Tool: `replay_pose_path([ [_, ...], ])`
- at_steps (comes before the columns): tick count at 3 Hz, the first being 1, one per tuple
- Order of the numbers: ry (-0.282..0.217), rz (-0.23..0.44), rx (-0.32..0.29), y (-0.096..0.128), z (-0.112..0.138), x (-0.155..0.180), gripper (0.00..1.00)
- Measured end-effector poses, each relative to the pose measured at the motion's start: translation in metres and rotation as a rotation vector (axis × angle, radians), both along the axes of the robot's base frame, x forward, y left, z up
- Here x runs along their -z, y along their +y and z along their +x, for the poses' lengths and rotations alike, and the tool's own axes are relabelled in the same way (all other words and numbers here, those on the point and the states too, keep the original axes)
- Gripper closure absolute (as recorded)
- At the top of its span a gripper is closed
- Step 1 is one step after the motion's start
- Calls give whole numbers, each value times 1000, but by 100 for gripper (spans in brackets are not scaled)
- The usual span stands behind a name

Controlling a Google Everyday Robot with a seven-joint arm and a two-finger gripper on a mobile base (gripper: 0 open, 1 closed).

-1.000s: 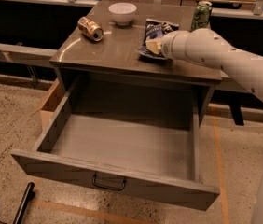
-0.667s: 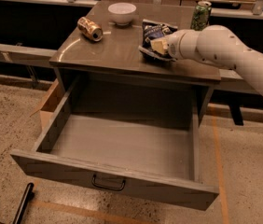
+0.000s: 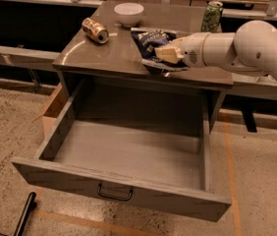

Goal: Place blue chip bag into top drawer

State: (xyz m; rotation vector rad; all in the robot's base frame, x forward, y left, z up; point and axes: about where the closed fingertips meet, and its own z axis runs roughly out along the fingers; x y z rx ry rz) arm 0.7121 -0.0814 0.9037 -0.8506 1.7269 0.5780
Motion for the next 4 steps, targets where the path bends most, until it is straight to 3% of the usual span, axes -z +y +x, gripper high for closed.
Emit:
replay_pose_path([
  [2,-66,-43,-332,20,-80,1,100],
  [4,-49,-54,-398,33,-100,9,100],
])
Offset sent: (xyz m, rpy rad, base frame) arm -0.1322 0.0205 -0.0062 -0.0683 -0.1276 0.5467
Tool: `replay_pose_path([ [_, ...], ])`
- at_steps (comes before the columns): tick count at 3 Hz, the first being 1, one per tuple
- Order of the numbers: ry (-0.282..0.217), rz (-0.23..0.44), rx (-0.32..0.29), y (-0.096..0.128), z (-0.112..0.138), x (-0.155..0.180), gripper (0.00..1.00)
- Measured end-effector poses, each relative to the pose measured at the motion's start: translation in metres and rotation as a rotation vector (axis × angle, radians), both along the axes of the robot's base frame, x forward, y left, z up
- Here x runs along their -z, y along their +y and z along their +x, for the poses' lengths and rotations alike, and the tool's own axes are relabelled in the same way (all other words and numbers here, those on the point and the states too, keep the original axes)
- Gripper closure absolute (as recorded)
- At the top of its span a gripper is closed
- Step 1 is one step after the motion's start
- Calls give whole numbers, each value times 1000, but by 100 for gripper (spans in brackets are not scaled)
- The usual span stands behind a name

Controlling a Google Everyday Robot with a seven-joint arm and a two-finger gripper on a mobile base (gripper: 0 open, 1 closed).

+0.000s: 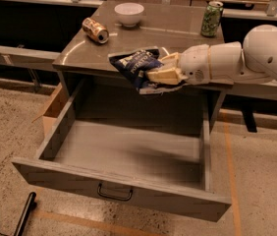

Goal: Place blue chip bag into top drawer

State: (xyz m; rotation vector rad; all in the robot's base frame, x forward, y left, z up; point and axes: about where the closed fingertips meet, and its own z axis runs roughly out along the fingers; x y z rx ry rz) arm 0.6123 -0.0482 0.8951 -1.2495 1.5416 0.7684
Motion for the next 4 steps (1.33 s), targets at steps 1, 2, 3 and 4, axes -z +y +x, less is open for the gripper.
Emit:
replay_pose_path([
  [1,32,10,-8,15,-20,12,100],
  [2,63,-22,7,33,-39,42,100],
  [3,74,-50,-3,50,-46,73,100],
  [4,86,-83,-18,63,-52,104,100],
])
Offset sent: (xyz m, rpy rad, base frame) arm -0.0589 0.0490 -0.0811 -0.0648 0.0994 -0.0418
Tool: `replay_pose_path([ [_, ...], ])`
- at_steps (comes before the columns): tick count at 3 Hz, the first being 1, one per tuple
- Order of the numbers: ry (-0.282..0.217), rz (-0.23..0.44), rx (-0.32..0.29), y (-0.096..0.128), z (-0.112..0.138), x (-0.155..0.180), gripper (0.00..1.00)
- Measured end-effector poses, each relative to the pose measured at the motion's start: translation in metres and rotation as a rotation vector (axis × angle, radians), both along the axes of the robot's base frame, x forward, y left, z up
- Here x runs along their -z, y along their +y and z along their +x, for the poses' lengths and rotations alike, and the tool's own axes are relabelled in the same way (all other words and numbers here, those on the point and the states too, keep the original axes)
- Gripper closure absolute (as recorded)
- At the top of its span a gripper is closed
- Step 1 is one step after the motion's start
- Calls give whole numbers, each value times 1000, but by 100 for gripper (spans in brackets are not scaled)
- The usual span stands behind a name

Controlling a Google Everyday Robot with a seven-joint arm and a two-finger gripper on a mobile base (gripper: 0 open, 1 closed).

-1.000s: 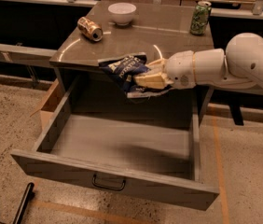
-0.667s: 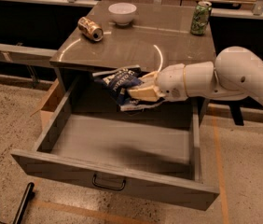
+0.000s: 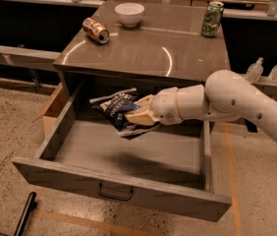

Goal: Place blue chip bag into top drawer

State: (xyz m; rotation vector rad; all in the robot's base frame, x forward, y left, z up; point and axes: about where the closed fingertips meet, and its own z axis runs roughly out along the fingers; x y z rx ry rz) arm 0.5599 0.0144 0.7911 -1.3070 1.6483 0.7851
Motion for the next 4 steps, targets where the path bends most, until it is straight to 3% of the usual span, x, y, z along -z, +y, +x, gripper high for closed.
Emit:
replay_pose_path([
  [1,9,-47,-4,14,-1,30,85],
  [4,37,-153,16,24,-3,83,15],
])
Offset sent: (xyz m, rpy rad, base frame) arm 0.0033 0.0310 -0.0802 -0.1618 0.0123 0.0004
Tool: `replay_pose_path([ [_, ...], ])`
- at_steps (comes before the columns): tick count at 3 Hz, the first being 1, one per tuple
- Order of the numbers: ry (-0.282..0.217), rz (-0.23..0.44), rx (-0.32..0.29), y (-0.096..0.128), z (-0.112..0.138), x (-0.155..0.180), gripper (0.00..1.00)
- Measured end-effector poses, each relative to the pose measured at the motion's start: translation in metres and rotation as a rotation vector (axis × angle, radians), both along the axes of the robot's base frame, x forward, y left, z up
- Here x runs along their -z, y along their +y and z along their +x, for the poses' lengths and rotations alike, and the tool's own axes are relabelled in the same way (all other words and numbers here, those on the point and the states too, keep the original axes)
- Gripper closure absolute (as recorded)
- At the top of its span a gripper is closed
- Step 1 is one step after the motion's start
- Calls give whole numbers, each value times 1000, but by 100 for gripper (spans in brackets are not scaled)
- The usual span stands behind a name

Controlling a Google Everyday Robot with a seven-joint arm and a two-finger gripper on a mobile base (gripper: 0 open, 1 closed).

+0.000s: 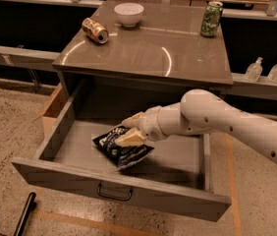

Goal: Place blue chip bag into top drawer

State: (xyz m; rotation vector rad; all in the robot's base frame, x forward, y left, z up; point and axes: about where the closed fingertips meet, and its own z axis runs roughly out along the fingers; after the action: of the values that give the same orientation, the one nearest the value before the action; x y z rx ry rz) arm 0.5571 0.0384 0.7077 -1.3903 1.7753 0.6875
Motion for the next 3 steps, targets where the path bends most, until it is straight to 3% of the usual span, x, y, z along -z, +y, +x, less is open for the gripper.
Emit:
replay_pose_path([
  [1,-9,-13,41,-10,2,-3,16],
  [2,-50,-59,132,-48,4,-23,46],
  [3,-74,-113,203,-82,2,-40,55],
])
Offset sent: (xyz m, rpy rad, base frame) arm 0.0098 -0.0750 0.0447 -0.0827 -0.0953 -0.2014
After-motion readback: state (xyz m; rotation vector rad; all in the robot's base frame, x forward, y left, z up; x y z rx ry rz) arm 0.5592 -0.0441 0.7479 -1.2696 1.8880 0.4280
